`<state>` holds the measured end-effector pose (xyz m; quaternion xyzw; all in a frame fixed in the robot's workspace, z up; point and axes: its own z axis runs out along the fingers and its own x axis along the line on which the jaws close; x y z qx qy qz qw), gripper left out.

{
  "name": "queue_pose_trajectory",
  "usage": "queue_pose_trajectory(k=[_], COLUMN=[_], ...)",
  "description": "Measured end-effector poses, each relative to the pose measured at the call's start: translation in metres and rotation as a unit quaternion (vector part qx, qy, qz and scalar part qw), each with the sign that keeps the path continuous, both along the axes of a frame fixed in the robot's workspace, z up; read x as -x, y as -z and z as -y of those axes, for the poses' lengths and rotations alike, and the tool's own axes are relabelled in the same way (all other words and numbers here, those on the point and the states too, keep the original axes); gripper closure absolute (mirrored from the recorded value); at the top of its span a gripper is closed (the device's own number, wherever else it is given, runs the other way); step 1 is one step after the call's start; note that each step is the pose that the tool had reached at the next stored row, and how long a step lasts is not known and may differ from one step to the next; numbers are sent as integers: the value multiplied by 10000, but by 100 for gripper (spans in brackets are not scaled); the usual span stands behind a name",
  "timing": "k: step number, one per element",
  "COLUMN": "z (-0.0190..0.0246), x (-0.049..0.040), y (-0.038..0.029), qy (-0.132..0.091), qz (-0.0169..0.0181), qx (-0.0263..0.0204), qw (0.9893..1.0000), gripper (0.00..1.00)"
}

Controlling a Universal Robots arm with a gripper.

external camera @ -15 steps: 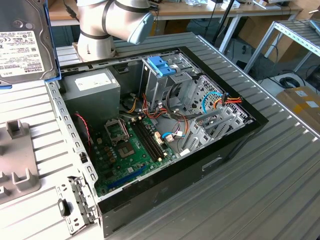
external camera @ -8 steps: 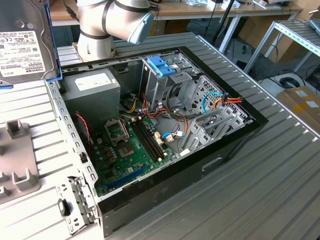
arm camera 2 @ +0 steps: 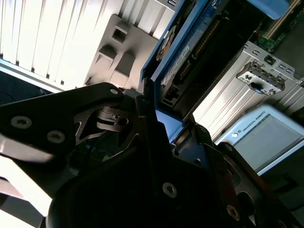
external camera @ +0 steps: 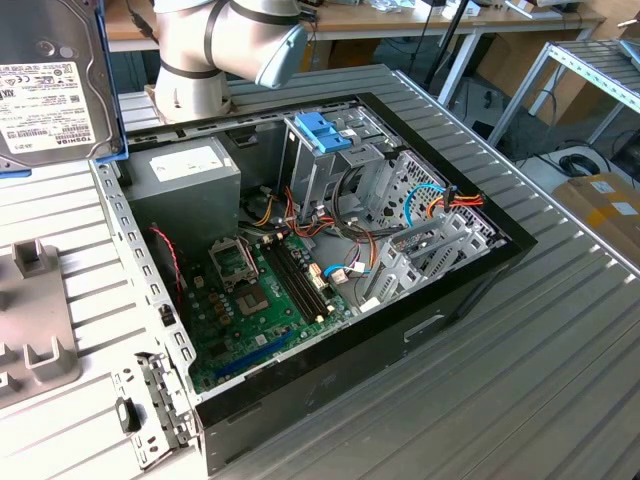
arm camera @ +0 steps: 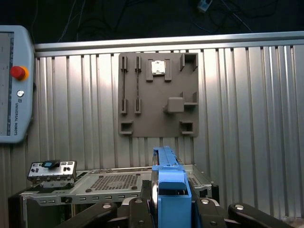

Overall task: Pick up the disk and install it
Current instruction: 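Pick up the disk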

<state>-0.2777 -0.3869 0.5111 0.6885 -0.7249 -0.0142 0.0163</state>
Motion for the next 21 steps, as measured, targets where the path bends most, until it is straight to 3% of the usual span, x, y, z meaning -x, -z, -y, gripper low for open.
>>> queue_pose_trajectory(k=[21], z=[0], x=[-66], y=[7], qy=[0], qz=[0], qx=[1], qw=[10000], gripper=[63])
